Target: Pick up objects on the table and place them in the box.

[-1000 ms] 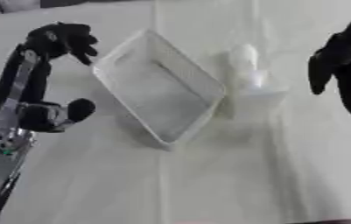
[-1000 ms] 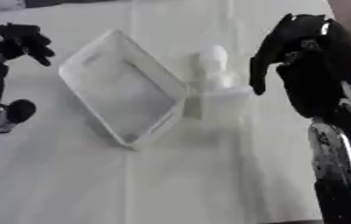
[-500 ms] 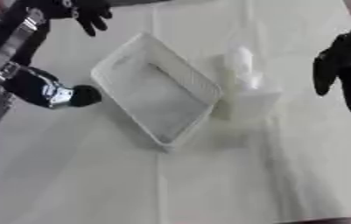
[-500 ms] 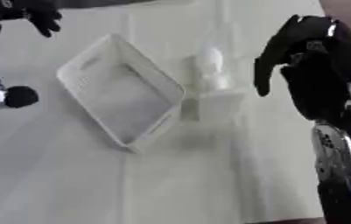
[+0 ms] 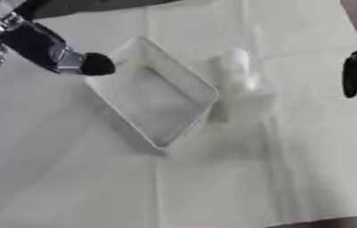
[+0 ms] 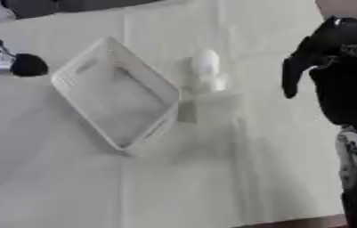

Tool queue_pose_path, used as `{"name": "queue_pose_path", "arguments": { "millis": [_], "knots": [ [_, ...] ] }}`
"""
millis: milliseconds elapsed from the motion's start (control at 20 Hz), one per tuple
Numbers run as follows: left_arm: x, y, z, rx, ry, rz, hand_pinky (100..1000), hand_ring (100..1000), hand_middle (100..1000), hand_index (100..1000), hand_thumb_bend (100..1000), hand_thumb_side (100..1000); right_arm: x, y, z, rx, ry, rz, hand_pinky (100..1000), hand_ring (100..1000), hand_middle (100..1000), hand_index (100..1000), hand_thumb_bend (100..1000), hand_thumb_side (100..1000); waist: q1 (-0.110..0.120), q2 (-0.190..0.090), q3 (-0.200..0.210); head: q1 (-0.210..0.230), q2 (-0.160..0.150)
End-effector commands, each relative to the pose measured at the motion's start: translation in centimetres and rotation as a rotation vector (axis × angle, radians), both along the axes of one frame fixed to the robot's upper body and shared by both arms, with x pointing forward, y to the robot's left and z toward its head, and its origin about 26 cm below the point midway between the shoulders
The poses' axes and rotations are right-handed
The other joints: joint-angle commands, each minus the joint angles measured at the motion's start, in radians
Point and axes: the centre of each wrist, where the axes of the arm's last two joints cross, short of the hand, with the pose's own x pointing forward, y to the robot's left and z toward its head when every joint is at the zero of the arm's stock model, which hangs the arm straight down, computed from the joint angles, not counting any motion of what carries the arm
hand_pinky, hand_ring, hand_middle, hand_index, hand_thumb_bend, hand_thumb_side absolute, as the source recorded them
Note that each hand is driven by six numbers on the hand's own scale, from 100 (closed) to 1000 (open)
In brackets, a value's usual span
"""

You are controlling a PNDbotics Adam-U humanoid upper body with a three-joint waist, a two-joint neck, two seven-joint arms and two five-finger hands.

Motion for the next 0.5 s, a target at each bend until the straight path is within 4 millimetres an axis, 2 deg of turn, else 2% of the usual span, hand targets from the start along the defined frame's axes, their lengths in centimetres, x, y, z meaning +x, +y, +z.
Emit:
{"name": "queue_pose_path", "arguments": {
  "millis": [50,500],
  "knots": [
    [0.3,0.4,1.3,0.108,-0.02,0.027,508,622,683,823,732,799,-0.1,-0.8,0.6,0.013,-0.039,-0.027,269,436,532,737,100,844,-0.002,-0.023,-0.009,0.019,0.0],
    [3.5,-2.3,1.2,0.071,-0.024,0.017,507,619,686,817,736,805,0.0,-1.3,0.8,0.057,-0.071,-0.06,271,437,532,734,100,850,-0.008,-0.02,-0.028,0.036,0.0]
  ]
}}
